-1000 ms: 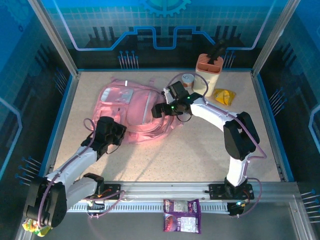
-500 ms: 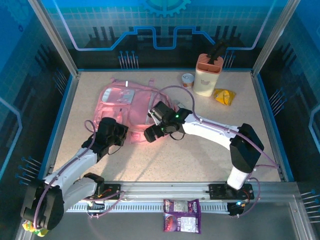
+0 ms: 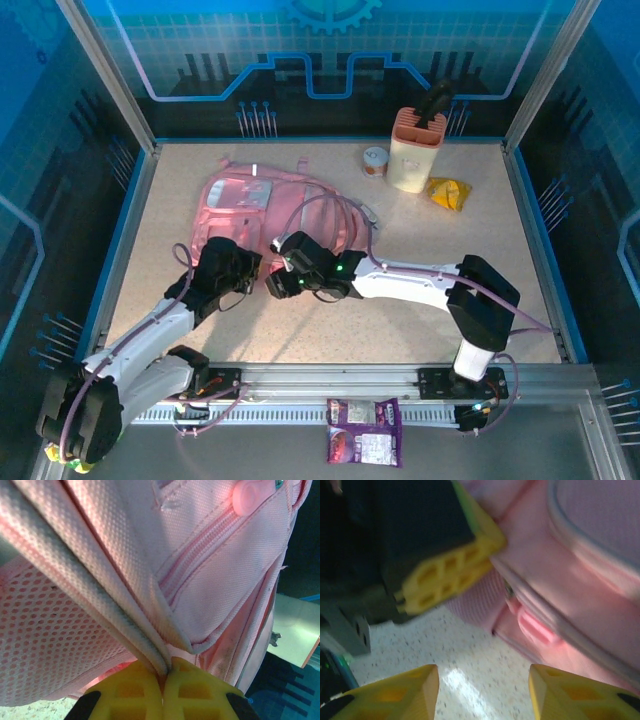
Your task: Pack the student bag
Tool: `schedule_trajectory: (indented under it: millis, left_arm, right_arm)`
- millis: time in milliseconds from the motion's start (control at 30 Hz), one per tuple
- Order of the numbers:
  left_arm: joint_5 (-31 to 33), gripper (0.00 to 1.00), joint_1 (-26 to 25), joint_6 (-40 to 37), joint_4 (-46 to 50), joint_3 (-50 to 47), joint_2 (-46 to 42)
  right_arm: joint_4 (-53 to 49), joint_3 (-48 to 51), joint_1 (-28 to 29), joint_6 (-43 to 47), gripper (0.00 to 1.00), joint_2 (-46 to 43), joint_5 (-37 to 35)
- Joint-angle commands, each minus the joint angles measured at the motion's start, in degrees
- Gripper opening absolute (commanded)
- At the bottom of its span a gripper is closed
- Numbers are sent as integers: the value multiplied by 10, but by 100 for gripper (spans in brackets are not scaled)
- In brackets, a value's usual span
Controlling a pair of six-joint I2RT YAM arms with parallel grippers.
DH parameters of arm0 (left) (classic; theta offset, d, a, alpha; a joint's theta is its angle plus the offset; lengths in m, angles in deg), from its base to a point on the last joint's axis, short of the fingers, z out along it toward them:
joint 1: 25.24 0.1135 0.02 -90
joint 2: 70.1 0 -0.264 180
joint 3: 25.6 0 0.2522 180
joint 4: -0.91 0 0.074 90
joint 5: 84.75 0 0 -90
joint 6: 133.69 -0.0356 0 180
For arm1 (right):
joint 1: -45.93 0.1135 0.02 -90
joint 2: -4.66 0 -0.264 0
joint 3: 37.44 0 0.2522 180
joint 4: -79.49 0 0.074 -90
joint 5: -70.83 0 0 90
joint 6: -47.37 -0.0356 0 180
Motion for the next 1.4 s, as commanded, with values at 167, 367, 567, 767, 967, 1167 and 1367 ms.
schedule_trajectory:
  millis: [167,367,567,767,967,1167,1367]
  left_arm:
    - [-42,0,-17,8,-48,30,-4]
    - [-46,0,-18,10,-50,32,-3]
    - [-53,0,-19,13,-54,34,-3]
    - [-64,0,-27,25,-71,35,-7]
    - [-72,0,-29,34,-74,35,-12]
    - [-41,0,-28,22,-37,32,-31]
    - [-25,0,-21,17,-20,24,-40]
  right_arm:
    - [81,5,11,-71,38,44,-104]
    - [114,-2,15,-62,31,69,-143]
    - [157,8,23,-33,28,82,-167]
    - [197,-5,25,28,26,91,-168]
    - [200,-18,19,64,18,92,-192]
    - [167,-2,20,59,7,61,-208]
    - [94,13,20,28,0,26,-183]
